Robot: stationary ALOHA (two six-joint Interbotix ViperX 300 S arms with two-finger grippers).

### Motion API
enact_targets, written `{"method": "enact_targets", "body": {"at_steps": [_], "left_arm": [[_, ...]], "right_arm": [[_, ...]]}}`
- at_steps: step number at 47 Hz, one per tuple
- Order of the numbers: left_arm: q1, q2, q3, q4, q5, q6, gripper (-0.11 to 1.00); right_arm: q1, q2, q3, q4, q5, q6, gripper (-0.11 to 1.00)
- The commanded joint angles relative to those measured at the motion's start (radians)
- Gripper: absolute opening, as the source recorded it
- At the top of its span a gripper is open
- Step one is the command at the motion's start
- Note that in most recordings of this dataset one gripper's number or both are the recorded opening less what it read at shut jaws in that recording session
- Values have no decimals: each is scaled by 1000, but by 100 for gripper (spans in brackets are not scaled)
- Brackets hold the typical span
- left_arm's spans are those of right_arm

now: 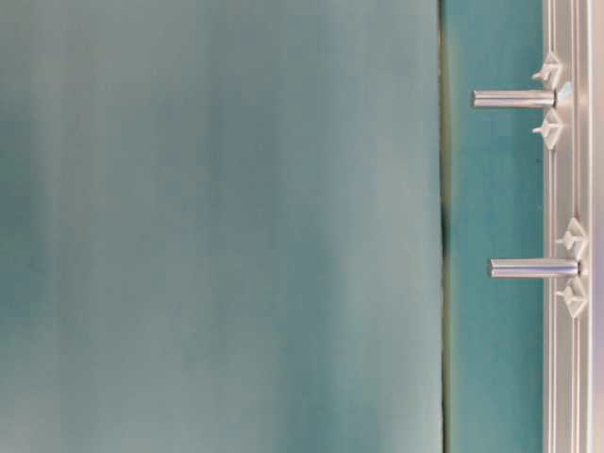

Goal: Find the location of the shaft and insert the large gear.
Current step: 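Move the left gripper from rest toward the blue gear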

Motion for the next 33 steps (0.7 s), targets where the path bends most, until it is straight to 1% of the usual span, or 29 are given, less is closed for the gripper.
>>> {"method": "enact_targets", "body": {"at_steps": [1,3,4,5,7,9,14,21,29,33], "left_arm": [[-5,2,6,14,3,-2,11],[-5,-3,9,12,12,-2,9],[-5,-3,11,12,17,-2,6],[-5,-5,11,12,21,-2,2],[-5,-5,9,12,31,-2,-1],[-5,-5,5,14,40,-2,-1],[-8,-5,-2,12,66,-3,-1],[-17,3,-14,12,112,-6,-1],[-23,41,-49,12,238,-21,-1],[-28,69,-67,12,249,-21,-1]], "right_arm": [[-12,12,11,5,-11,0,16],[-25,6,25,12,-12,6,18],[-29,5,32,18,-12,11,18],[-31,2,40,26,-12,15,16],[-31,-5,48,37,-12,29,10],[-34,-9,55,41,-14,46,5],[-44,-15,57,40,2,84,0],[-48,-15,52,40,51,92,0],[-48,-15,34,41,152,98,0],[-48,-15,25,41,198,103,0]]}}
